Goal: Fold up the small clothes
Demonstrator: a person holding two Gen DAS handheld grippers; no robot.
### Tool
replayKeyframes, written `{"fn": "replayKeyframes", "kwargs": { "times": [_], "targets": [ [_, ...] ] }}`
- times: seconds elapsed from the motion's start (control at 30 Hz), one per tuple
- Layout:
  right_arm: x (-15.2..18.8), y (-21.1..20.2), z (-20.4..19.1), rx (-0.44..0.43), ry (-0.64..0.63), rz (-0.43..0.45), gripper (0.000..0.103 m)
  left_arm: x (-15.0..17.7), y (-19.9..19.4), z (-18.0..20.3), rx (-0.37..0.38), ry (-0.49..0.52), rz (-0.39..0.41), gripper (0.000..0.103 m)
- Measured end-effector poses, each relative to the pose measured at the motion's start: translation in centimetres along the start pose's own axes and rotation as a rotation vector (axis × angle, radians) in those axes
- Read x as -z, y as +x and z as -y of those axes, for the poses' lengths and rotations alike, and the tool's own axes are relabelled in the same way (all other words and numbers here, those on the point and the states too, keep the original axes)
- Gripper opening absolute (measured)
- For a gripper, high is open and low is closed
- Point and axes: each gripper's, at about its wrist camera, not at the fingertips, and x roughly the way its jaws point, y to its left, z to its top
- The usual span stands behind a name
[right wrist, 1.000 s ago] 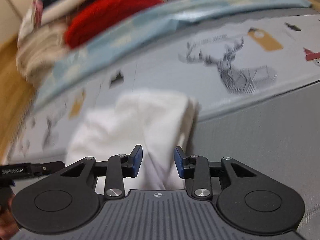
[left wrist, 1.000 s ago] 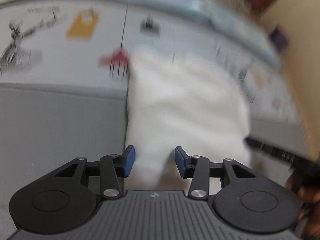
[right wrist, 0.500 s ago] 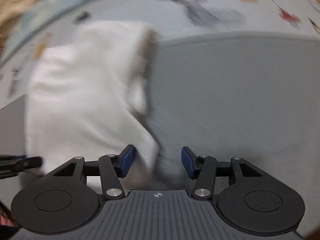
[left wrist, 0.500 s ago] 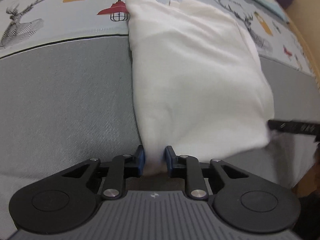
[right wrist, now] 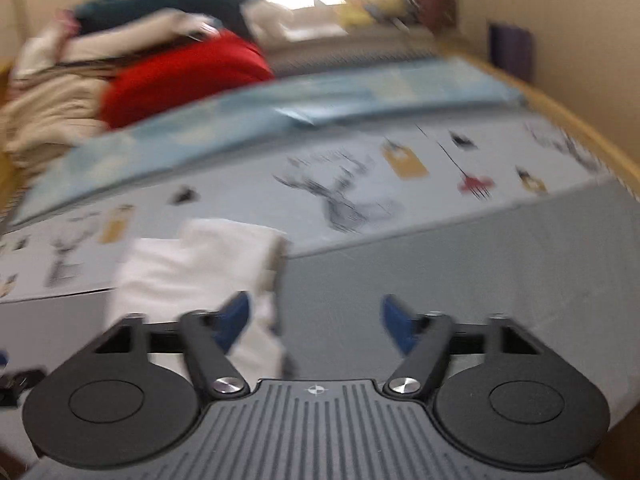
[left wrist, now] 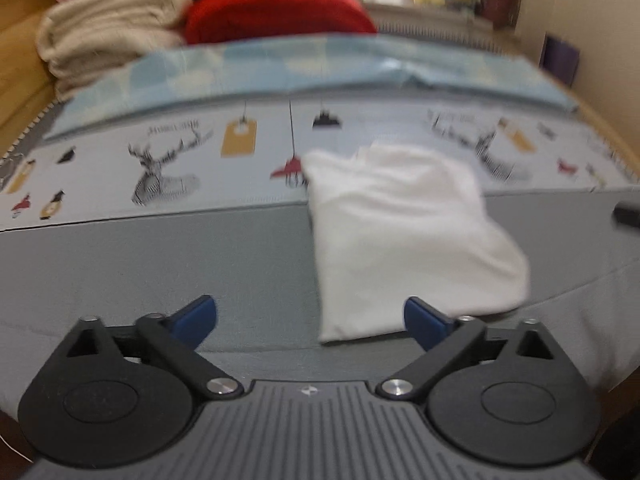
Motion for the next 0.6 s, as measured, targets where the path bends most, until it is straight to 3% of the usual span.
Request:
{"fn": "replayKeyframes", "kwargs": {
  "times": [0.1,0.2,0.33,0.43,0.6],
  "targets": [
    [2.8,-2.5,-1.3,-0.036,-0.062,0.045,0.09,1.7,-1.5,1.7,0.039,-0.066,0.054,0.102],
    [4.5,-3.3,-2.6,-0.05,-0.13,0.05,0.09,3.7,-1.0,3.6,0.09,-0.103,-0.036,0.102],
    [5.9,-1.9,-3.7,-0.013,-0.173,-0.041,0.09,4.0,0.2,5.0,0.068,-0.067,-0.062,0.102],
    [6.0,-0.8,-3.4,-0.037,-0.135,-0.099,0.09,3.7,1.1,4.7,0.045,-0.085,-0.058,0.102],
    [6.2,-0.1,-3.4,-0.053,-0.099,-0.125,0.09,3.6,1.5,4.1,0.054,-0.117,-0.064,0.102]
  ]
}}
